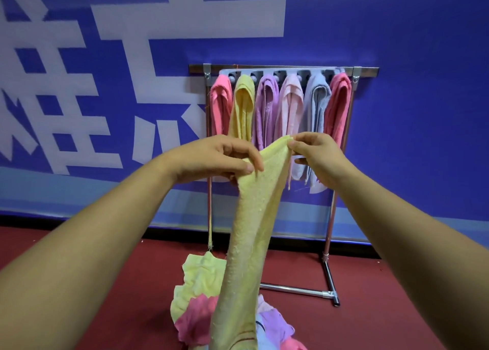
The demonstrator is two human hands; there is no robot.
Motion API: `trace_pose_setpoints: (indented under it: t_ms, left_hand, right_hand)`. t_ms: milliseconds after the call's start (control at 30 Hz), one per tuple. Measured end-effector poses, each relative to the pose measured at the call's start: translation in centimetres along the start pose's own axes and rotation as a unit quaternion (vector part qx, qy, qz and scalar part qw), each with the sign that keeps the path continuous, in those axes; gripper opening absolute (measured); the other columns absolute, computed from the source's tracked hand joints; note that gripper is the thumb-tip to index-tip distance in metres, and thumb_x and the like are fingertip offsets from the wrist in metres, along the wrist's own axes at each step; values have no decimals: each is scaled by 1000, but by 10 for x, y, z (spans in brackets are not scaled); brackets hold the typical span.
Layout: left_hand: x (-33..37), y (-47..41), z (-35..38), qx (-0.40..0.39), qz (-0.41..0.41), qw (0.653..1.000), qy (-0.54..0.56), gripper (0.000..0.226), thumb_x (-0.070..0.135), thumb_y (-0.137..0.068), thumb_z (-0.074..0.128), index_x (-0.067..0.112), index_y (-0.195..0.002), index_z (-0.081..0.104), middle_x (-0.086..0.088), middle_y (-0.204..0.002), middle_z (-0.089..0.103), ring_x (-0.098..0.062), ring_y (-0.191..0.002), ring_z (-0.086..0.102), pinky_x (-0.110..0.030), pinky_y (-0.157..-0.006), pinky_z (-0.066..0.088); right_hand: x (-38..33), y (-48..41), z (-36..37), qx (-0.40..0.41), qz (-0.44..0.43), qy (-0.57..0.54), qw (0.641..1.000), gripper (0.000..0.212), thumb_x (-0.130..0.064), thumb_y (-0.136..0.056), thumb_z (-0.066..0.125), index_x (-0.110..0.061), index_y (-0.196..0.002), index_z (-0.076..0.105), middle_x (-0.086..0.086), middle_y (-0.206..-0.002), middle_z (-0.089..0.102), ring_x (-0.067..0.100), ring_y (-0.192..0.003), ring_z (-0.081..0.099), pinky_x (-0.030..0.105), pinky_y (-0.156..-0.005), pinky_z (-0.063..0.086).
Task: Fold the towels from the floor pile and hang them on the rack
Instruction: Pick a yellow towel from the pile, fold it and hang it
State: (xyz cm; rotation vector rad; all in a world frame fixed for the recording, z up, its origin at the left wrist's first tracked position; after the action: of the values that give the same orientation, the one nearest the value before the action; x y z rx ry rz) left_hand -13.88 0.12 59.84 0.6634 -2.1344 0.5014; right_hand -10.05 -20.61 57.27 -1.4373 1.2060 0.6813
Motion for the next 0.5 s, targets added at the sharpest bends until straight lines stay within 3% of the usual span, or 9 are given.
trace_pose_setpoints:
  t_ms: [100, 167, 267, 333, 433, 500]
  left_hand:
    - [4, 2, 6, -32, 0, 999, -26, 28, -1, -92, 64, 10, -118, 66, 0, -102, 71, -11, -98, 67, -25, -88, 53]
    - [5, 1, 6, -14, -2, 995, -96, 35, -3, -93, 63, 11, -125, 63, 0, -111, 73, -11, -105, 69, -26, -93, 53]
    - [9, 0, -2, 56, 12, 969, -241, 23, 9, -96, 61, 20, -112, 72, 8, -97, 74, -2, -91, 69, -27, -87, 56]
    - [13, 2, -4, 72, 51, 960, -264, 18, 14, -94, 65, 27, -104, 75, 11, -104, 65, -4, -100, 61, -34, -94, 52]
    - [24, 3, 9, 29, 118, 962, -243, 15, 18, -91, 69, 30, -97, 75, 15, -132, 48, -1, -129, 41, -28, -109, 38]
    - [25, 1, 22, -33, 117, 967, -224, 16, 13, -93, 67, 27, -96, 74, 16, -137, 53, -2, -133, 43, -24, -110, 35]
  right_hand:
    - [1, 2, 1, 2, 2, 8, 1000, 12, -12, -99, 61, -7, -96, 72, 16, -94, 70, 17, -85, 65, 29, -79, 51]
    - [2, 3, -1, 13, 5, 19, 1000, 14, -14, -98, 62, -3, -99, 72, 19, -92, 69, 22, -83, 63, 37, -77, 47]
    - [6, 4, -2, 17, 18, 24, 999, 13, -14, -98, 63, -8, -93, 73, 22, -90, 66, 31, -79, 57, 41, -72, 40]
    - [9, 5, 0, 4, 35, 9, 999, 13, -14, -96, 64, -12, -88, 75, 20, -88, 65, 33, -75, 56, 43, -72, 38]
    - [11, 7, 13, -51, 60, -28, 996, 11, -12, -96, 65, -8, -92, 74, 7, -77, 66, 23, -71, 57, 40, -68, 42]
    - [7, 9, 22, -77, 66, -54, 993, 9, -11, -95, 66, -10, -91, 74, 5, -76, 65, 14, -68, 56, 30, -66, 46]
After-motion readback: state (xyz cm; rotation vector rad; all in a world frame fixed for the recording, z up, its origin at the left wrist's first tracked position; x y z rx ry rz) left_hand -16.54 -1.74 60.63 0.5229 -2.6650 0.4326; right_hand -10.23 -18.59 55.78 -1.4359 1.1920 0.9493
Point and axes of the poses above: each hand's wrist, its own y-axis away from the middle knuckle, its own z-axis out of the palm, x = y × z, the point moved 7 cm from there along -y, towards the middle knuckle
